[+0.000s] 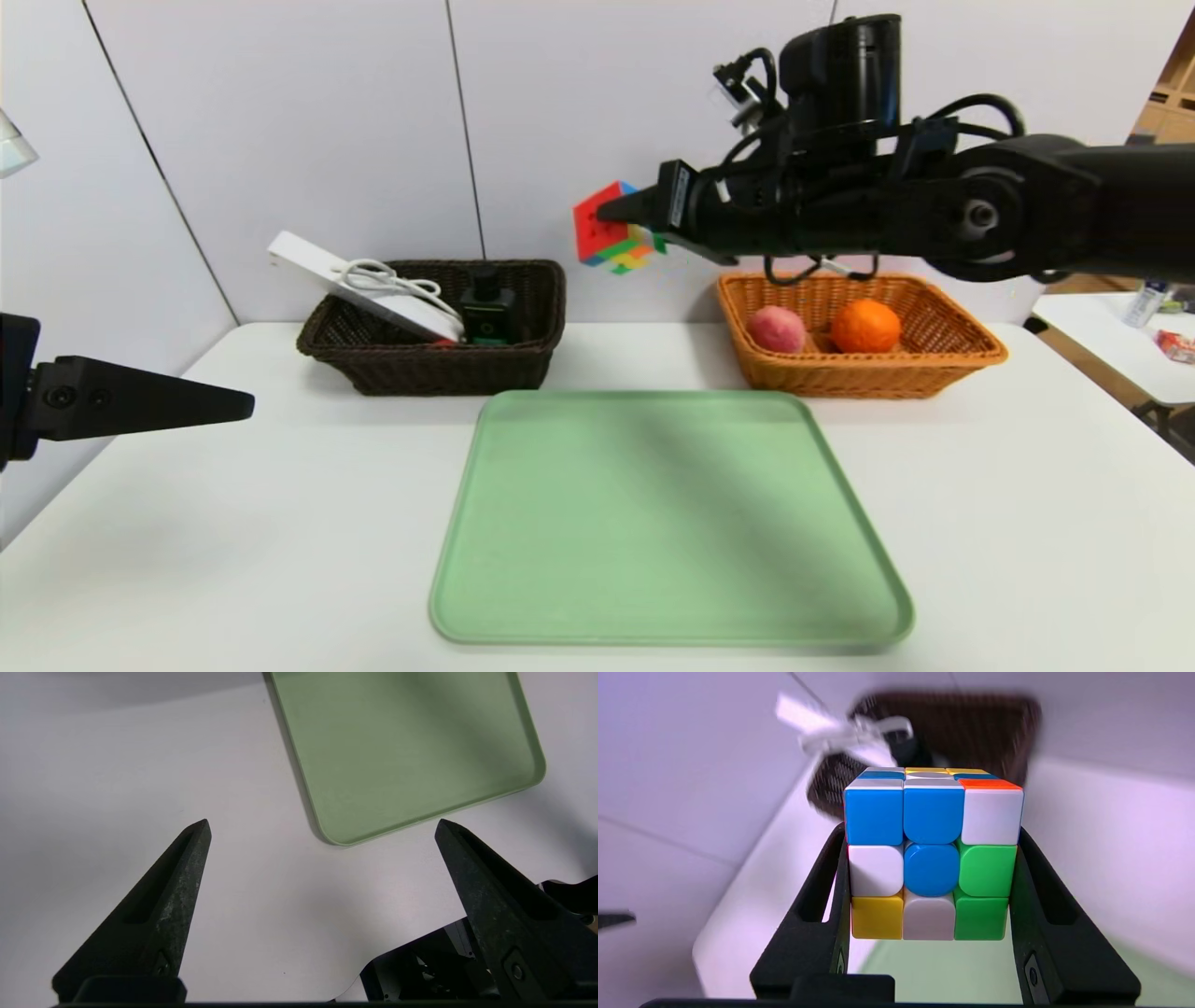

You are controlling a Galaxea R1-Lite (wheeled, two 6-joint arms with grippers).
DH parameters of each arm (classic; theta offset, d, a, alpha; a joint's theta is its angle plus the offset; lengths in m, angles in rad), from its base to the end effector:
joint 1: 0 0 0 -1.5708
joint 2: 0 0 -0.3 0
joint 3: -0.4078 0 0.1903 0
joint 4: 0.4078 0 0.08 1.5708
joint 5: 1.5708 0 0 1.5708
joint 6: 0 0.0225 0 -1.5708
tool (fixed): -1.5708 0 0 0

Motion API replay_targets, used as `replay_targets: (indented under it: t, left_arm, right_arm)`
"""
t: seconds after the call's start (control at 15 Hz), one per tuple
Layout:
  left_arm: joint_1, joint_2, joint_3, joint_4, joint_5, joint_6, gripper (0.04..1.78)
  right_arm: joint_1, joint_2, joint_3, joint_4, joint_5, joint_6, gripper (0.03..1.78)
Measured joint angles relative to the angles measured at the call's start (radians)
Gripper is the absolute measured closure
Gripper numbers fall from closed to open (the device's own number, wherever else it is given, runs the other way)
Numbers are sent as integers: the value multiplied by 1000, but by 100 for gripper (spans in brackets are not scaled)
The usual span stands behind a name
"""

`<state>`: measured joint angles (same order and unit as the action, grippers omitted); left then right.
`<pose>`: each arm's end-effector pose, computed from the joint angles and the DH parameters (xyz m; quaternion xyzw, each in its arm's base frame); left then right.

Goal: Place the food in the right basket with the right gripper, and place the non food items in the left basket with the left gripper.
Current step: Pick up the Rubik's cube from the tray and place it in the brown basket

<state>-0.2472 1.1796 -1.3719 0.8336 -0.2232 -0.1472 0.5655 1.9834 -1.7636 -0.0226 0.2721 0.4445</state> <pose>0.1194 -0.0353 0.3238 -0.0641 0.3306 -0.1974 0.9207 0.3404 0.2232 0.2905 0.1864 0.1842 0.3733 0.8900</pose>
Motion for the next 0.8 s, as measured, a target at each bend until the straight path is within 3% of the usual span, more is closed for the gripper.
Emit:
replay_targets:
  t: [0.2, 0.33, 0.47, 0.67, 0.8]
  left_arm:
    - [-1, -9, 14, 0, 4, 5, 13]
    - [-1, -21, 25, 0, 4, 4, 13]
    - [-1, -40, 46, 1, 4, 4, 13]
    - [-1, -87, 105, 3, 5, 6, 13]
    - [-1, -114, 147, 3, 6, 8, 13]
  right_arm:
    - [53, 133, -140, -121, -40, -1, 90]
    - [77, 213, -184, -186, -47, -7, 90]
    - [96, 291, -196, -310, -76, -24, 90]
    - [122, 407, -201, -523, -174, -116, 90]
    - [127, 456, -201, -587, -200, -195, 90]
